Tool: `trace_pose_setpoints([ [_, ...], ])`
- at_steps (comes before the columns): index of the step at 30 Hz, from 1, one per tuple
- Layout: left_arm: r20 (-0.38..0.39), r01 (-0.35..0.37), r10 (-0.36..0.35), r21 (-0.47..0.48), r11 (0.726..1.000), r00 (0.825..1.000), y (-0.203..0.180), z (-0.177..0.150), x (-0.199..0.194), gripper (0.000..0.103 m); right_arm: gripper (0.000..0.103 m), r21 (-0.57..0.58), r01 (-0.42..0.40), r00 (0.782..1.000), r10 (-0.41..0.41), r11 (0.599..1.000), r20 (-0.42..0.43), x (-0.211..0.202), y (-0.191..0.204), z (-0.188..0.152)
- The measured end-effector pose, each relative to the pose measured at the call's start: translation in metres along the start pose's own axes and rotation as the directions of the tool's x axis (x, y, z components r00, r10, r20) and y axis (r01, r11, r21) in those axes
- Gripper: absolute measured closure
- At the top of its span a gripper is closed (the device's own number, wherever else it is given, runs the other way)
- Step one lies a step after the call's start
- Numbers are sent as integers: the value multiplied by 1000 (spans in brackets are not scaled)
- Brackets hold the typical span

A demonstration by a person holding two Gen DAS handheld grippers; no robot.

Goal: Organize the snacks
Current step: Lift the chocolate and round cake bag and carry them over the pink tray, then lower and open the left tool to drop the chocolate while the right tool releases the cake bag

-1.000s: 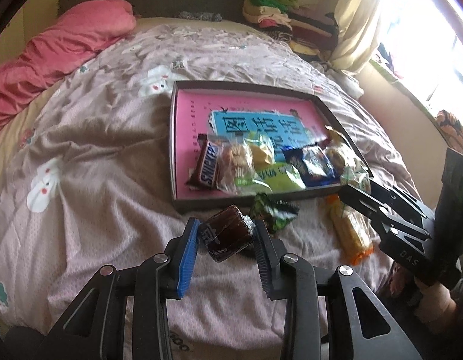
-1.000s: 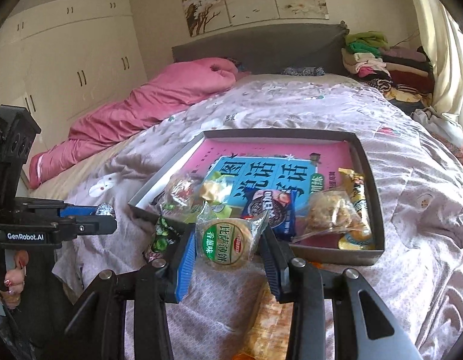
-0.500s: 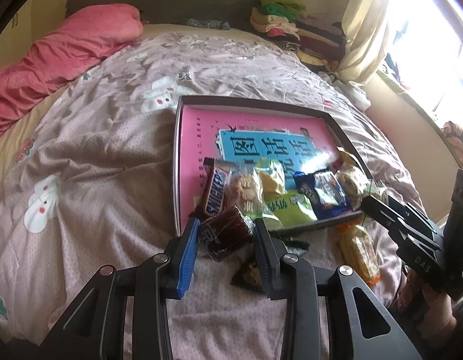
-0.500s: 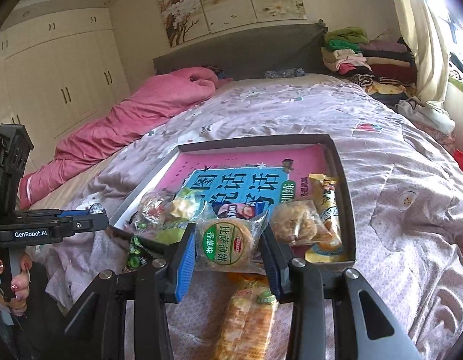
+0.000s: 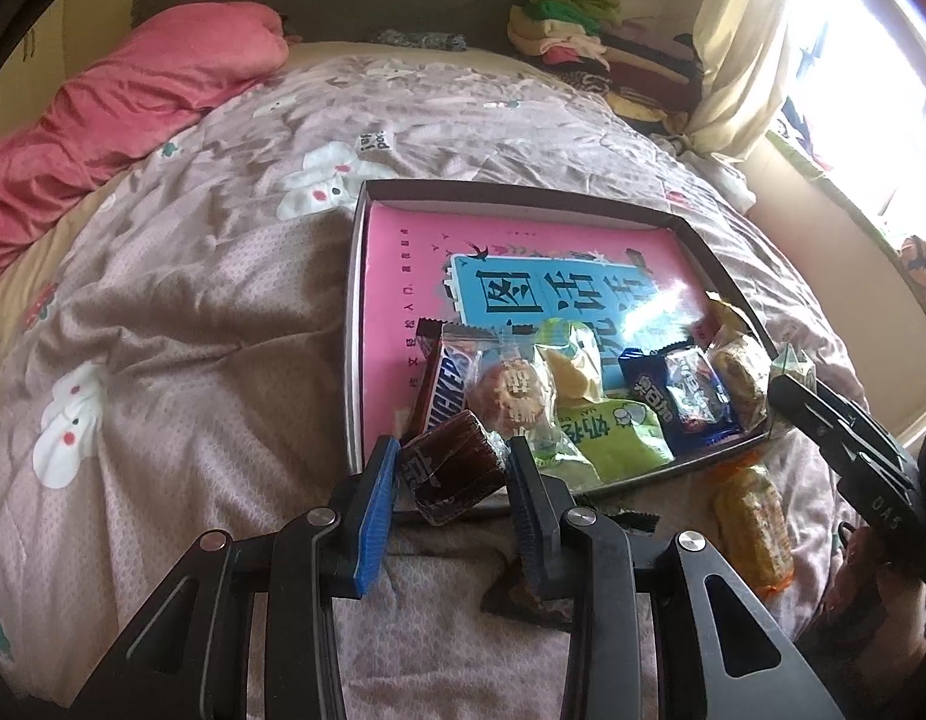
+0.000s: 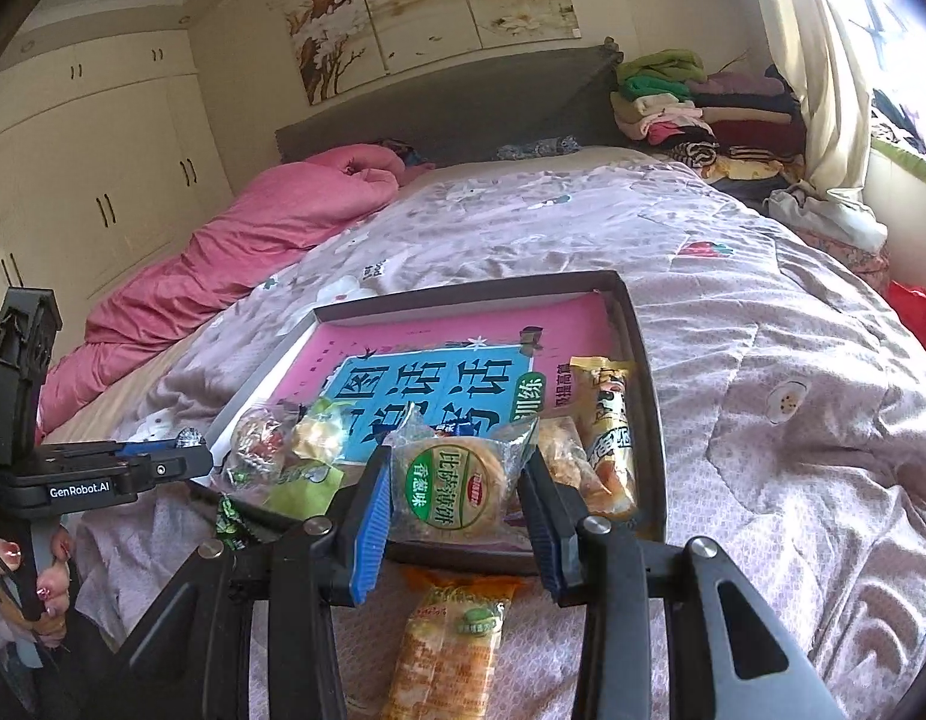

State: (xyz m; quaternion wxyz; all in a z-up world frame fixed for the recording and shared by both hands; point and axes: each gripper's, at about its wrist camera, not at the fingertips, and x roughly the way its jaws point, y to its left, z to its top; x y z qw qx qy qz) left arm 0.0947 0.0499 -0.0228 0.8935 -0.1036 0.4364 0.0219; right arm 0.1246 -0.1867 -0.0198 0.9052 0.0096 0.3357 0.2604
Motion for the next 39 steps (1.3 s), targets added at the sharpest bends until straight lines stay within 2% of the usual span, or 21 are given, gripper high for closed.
trace_pose_setpoints([
  [10, -15, 1, -1, 2, 1000, 1000, -2, 1, 13, 66, 62, -22, 14, 1000, -14, 1000, -14, 13, 6, -2],
  [39, -30, 19, -19, 27, 999, 999, -11, 3, 28, 66, 62, -133, -38, 998, 30, 990, -59, 42, 36, -7],
])
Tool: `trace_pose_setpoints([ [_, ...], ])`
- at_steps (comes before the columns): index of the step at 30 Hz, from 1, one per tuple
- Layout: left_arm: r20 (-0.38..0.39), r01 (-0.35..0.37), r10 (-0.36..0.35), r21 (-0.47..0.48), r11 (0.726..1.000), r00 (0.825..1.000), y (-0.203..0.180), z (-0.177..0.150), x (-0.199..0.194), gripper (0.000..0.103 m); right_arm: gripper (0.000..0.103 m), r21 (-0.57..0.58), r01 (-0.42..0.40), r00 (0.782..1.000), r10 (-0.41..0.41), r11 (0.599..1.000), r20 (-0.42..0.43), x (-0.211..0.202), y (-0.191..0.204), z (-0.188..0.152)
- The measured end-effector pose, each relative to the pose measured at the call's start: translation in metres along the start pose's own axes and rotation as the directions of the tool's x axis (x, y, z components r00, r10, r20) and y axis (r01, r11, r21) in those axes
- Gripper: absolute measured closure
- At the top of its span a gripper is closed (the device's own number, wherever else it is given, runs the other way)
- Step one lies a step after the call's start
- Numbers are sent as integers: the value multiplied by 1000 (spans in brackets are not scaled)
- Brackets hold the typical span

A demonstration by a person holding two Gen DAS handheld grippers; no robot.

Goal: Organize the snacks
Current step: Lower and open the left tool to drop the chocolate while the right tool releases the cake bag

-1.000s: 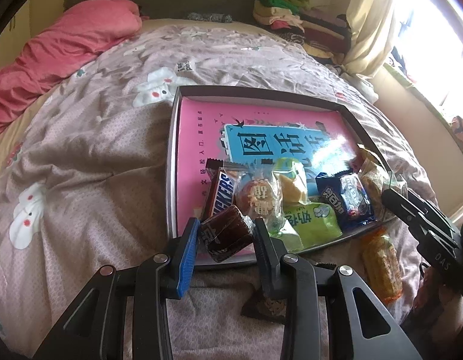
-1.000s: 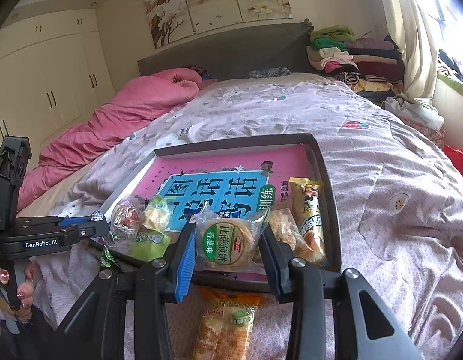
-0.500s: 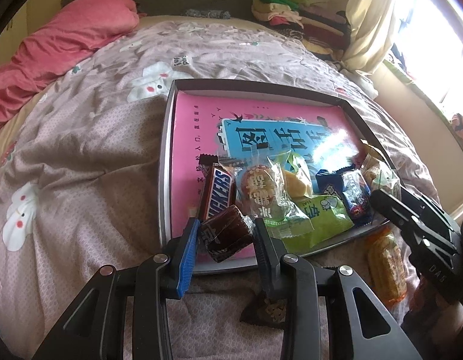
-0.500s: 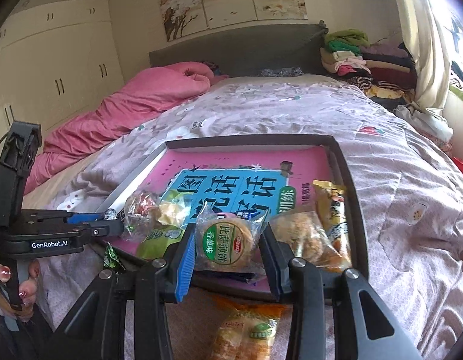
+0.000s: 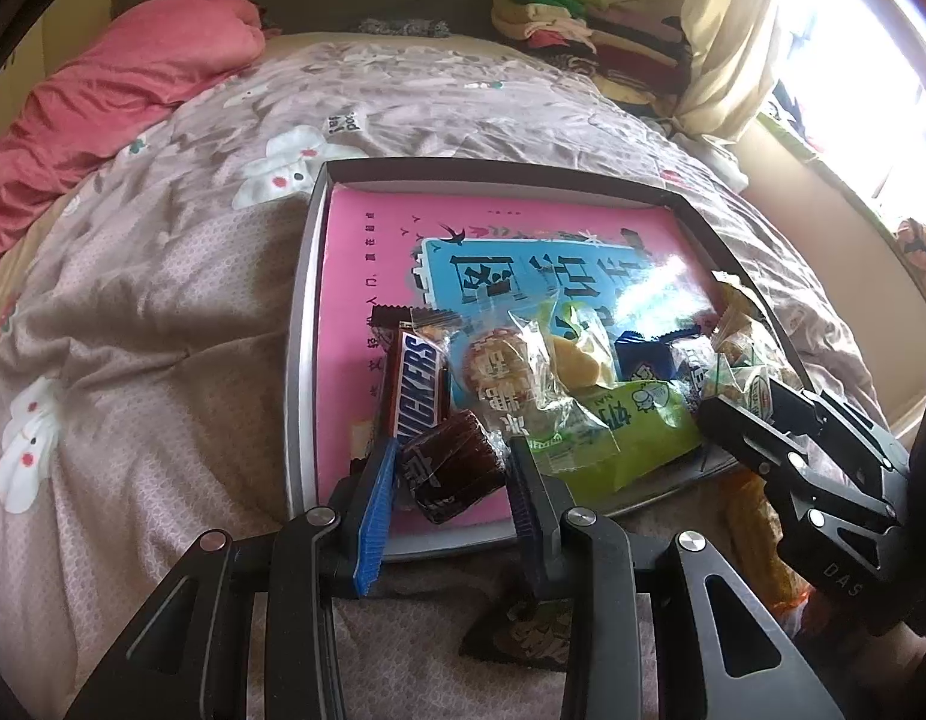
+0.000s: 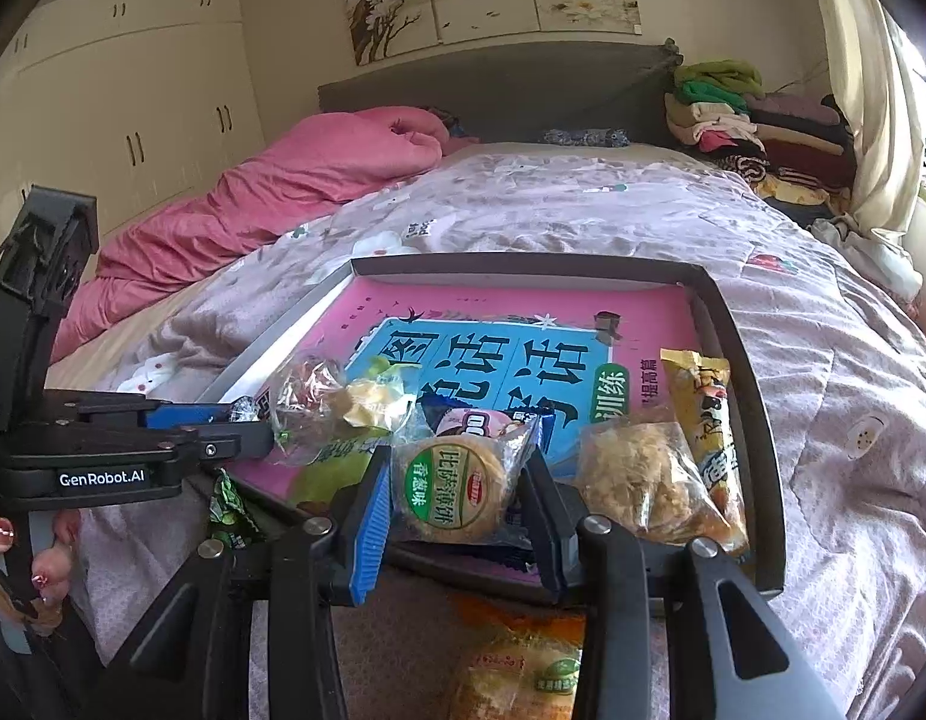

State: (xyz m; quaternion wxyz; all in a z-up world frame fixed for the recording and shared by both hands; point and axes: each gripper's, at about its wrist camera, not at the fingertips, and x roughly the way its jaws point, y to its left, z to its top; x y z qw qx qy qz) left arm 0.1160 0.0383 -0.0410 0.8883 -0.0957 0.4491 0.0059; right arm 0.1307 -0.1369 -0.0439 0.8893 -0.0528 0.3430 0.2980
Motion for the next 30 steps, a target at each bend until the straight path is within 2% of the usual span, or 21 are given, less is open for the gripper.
trace_pose_setpoints([
  [19, -6, 10, -10, -5, 1000, 1000, 1, -2, -2, 65, 61, 13, -14, 1000, 14, 1000, -6, -2, 0, -3],
  [30, -3, 5, -5, -4, 1000, 1000, 2, -4, -5, 64, 58, -21, -28, 1000, 28, 999, -10, -1, 8, -5],
])
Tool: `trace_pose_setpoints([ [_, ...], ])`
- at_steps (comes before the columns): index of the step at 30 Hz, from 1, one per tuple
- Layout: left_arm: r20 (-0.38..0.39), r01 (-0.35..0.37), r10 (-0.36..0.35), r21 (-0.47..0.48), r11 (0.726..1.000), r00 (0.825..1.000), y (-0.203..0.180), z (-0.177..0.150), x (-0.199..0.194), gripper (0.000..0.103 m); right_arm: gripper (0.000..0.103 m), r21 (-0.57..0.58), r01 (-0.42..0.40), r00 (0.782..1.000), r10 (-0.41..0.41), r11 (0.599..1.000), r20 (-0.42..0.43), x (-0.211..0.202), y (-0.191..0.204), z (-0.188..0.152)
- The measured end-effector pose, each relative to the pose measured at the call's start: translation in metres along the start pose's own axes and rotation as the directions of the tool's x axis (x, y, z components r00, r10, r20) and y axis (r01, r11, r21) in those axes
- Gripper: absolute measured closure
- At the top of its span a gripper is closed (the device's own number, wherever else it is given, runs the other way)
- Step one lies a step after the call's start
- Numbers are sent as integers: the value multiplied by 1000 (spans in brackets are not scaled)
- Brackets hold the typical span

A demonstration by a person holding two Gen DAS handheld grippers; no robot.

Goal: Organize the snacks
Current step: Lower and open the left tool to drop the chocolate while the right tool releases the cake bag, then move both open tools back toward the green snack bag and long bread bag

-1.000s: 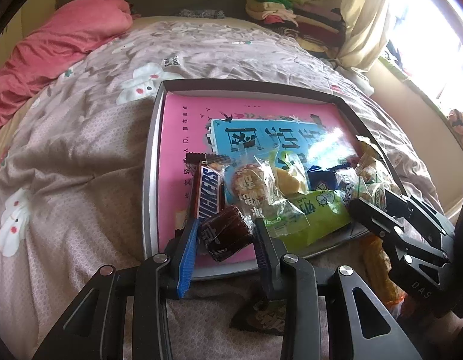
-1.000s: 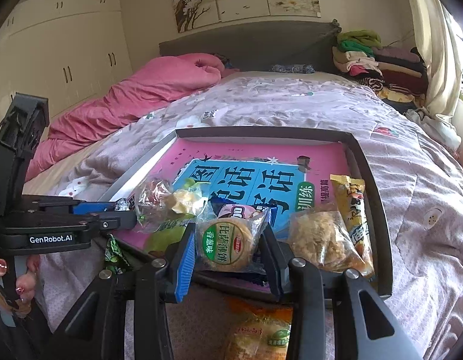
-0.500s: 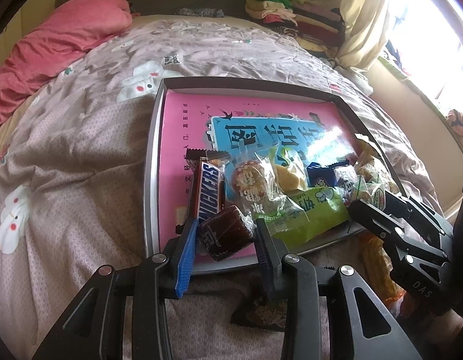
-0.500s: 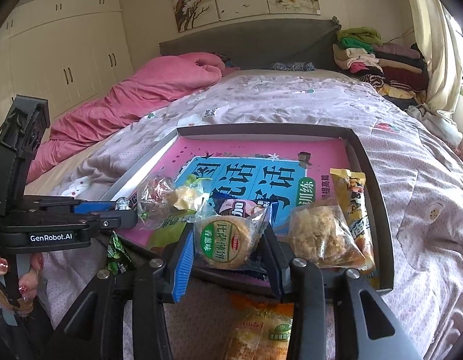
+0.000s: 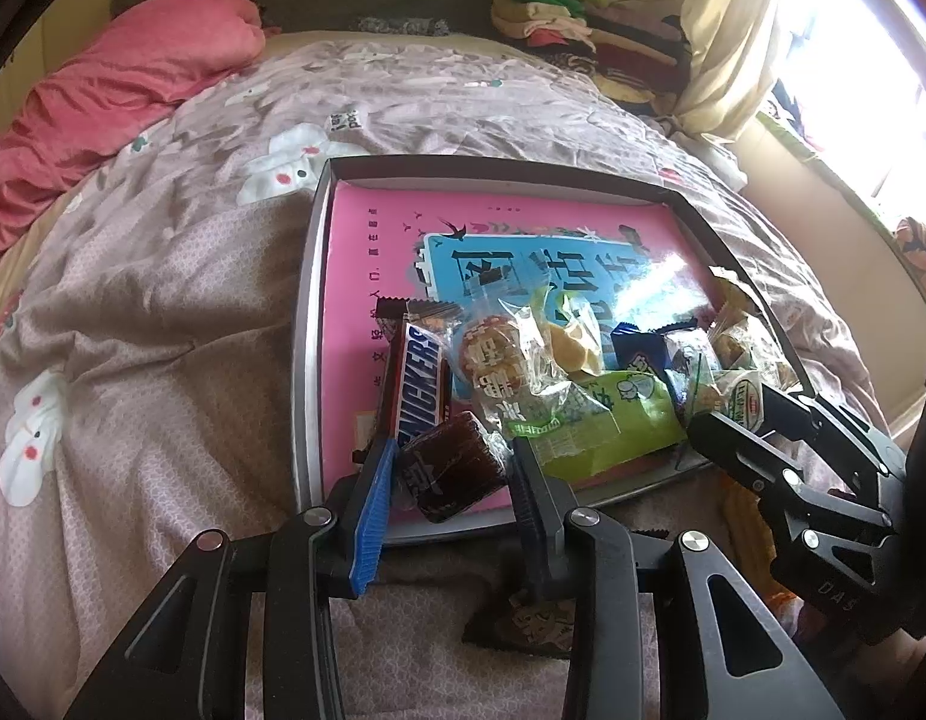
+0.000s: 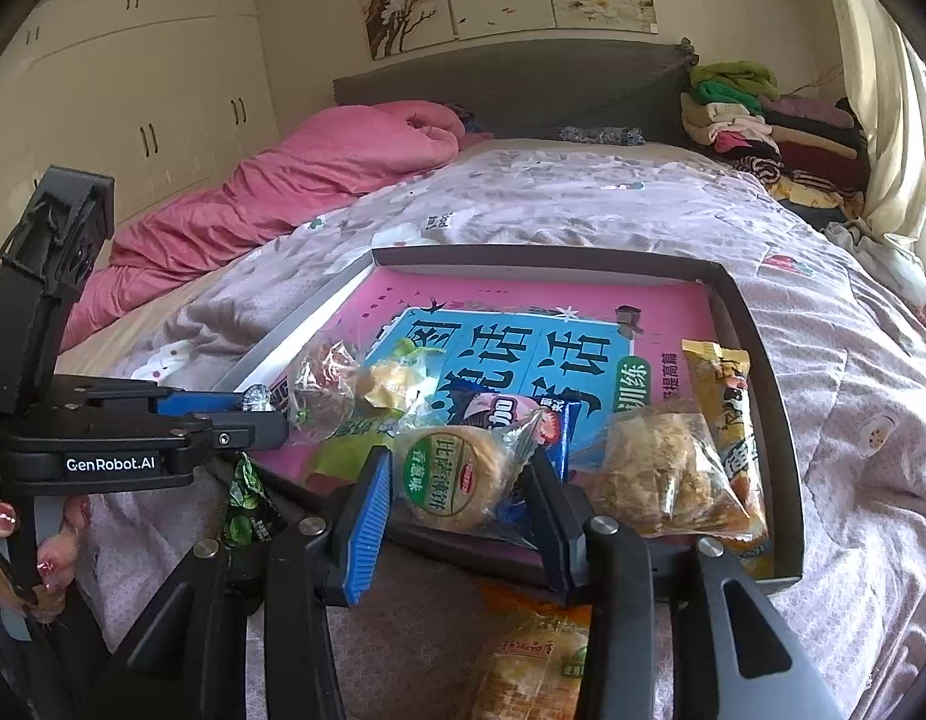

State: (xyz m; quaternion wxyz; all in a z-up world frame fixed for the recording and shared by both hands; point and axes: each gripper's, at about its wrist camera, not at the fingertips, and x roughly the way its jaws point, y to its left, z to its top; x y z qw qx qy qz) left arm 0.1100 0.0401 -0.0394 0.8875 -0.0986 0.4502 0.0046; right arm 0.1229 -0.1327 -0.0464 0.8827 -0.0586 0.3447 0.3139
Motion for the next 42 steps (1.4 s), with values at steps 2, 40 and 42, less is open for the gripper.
trace_pose_setpoints([
  [2, -2, -1, 1, -2, 1000, 1000, 1, 0, 0, 63, 58, 4, -3, 1000, 3, 1000, 1, -1, -1, 0],
  [40, 25, -8, 8, -14, 1000, 1000, 2, 1, -24, 30, 35, 52, 55, 996, -59, 997, 73, -31, -18, 5],
  [42, 27, -10, 10, -12, 1000, 1000, 1, 1, -26, 29, 33, 59, 56, 995, -60, 997, 77, -33, -19, 6],
])
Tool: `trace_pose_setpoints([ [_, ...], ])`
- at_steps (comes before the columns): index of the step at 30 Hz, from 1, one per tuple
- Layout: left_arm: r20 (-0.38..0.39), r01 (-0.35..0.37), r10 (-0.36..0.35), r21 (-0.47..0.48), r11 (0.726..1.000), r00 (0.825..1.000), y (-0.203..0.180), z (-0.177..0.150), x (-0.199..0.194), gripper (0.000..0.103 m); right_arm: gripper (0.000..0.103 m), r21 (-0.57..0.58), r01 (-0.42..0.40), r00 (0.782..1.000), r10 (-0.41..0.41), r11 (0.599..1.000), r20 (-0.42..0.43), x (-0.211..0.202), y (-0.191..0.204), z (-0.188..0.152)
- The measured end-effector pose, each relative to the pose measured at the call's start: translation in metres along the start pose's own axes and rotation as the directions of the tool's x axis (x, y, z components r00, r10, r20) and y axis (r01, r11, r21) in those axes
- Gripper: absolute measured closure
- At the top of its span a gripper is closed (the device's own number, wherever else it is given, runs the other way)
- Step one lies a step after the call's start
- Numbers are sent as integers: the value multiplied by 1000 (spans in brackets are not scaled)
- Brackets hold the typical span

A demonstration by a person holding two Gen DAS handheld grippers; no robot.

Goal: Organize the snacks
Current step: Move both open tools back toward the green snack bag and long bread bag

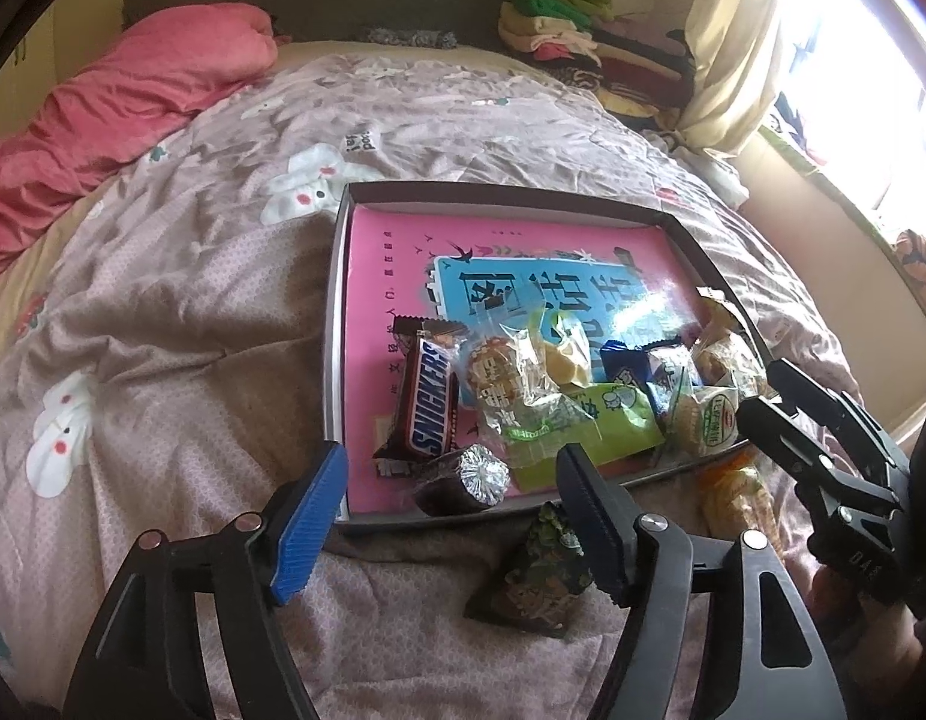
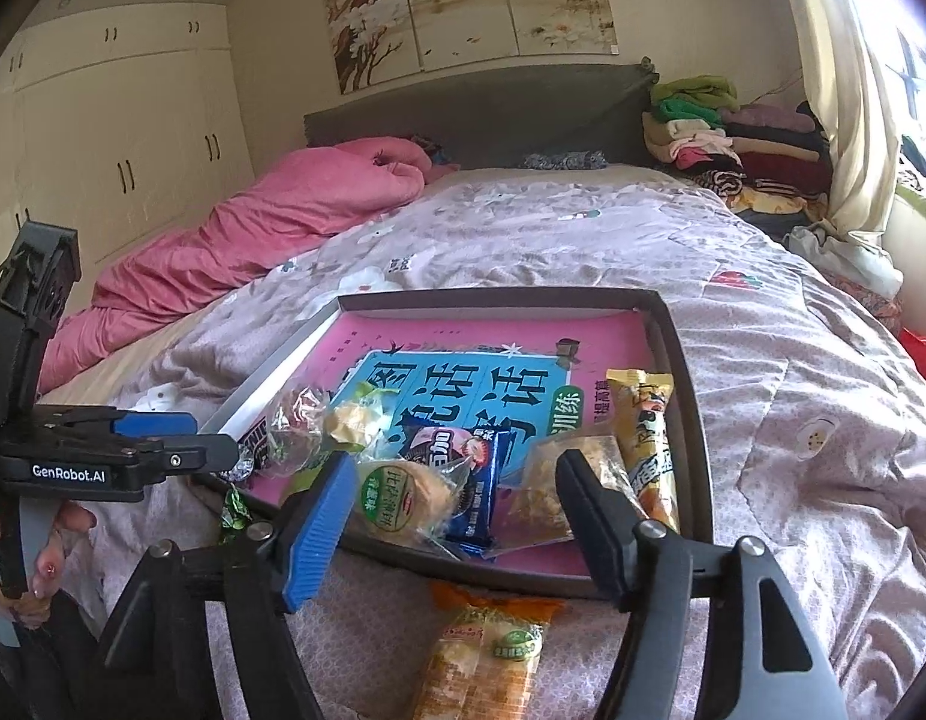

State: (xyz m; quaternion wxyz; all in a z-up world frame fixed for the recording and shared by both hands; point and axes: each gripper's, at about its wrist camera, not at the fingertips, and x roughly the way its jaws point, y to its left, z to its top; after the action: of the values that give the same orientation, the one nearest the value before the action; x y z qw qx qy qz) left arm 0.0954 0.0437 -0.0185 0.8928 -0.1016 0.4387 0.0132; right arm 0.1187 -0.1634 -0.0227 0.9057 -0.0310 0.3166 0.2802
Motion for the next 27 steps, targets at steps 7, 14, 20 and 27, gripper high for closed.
trace_pose_setpoints([
  [7, 10, 12, -12, 12, 1000, 1000, -2, -4, -10, 28, 30, 26, 9, 1000, -9, 1000, 10, -8, -5, 0],
  [14, -14, 38, -37, 49, 998, 999, -8, -16, -16, 28, 28, 89, 25, 1000, -24, 996, -10, -23, -13, -5],
  [20, -52, 53, -49, 90, 995, 997, -18, -30, -12, 28, 28, 154, 21, 998, -12, 988, -58, -29, -19, -15],
  [27, -88, 63, -55, 94, 994, 995, -23, -37, -1, 28, 28, 165, 30, 986, -2, 986, -168, -27, -14, -32],
])
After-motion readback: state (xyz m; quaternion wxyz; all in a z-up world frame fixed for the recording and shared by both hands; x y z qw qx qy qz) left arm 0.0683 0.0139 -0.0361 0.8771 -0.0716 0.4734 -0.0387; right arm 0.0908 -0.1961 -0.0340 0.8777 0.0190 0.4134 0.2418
